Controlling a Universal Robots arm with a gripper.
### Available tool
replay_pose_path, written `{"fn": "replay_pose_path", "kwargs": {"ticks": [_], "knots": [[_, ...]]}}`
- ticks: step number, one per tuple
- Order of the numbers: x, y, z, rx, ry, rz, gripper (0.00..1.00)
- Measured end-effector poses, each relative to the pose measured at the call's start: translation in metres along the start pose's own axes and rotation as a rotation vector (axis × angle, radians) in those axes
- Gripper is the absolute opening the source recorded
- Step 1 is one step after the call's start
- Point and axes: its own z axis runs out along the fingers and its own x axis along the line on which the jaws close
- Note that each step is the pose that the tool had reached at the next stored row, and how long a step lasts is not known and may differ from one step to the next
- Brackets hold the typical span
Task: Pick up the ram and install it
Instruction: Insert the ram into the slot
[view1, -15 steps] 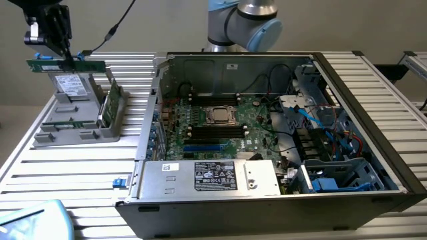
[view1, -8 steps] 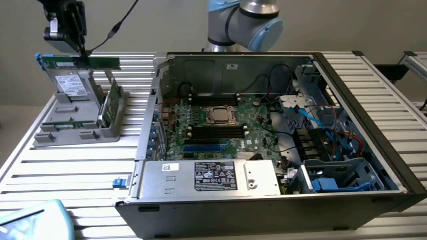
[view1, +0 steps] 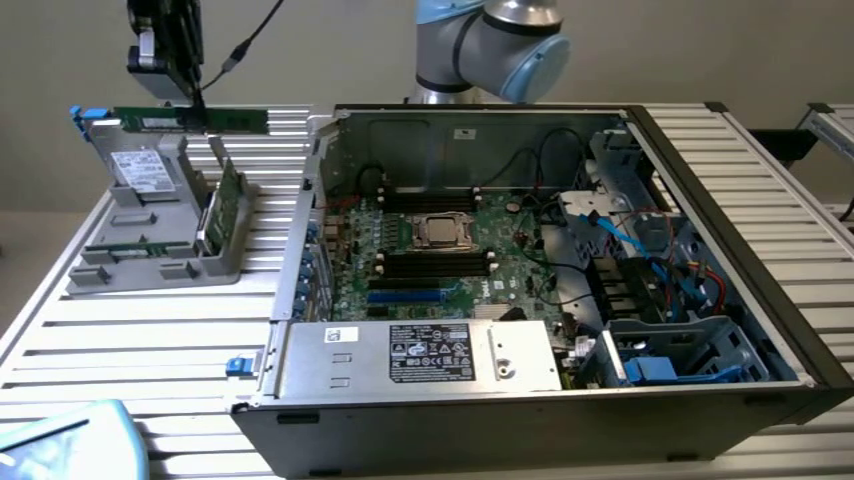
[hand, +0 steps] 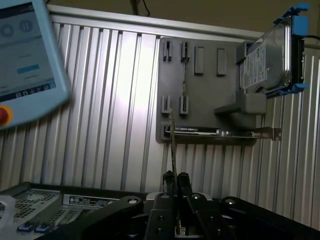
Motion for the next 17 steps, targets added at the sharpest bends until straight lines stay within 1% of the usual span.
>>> {"fn": "replay_pose_path", "kwargs": {"ticks": [5, 9, 13, 17], "knots": [[0.002, -0.0203, -0.005, -0.0017, -0.0039, 0.0, 0.14], [0.003, -0.0368, -0.0078, -0.0044, -0.0064, -0.001, 0.14], [0.005, -0.0533, -0.0103, -0.008, -0.0079, -0.001, 0.14], [0.006, -0.0688, -0.0124, -0.014, -0.0092, 0.0, 0.14]]}}
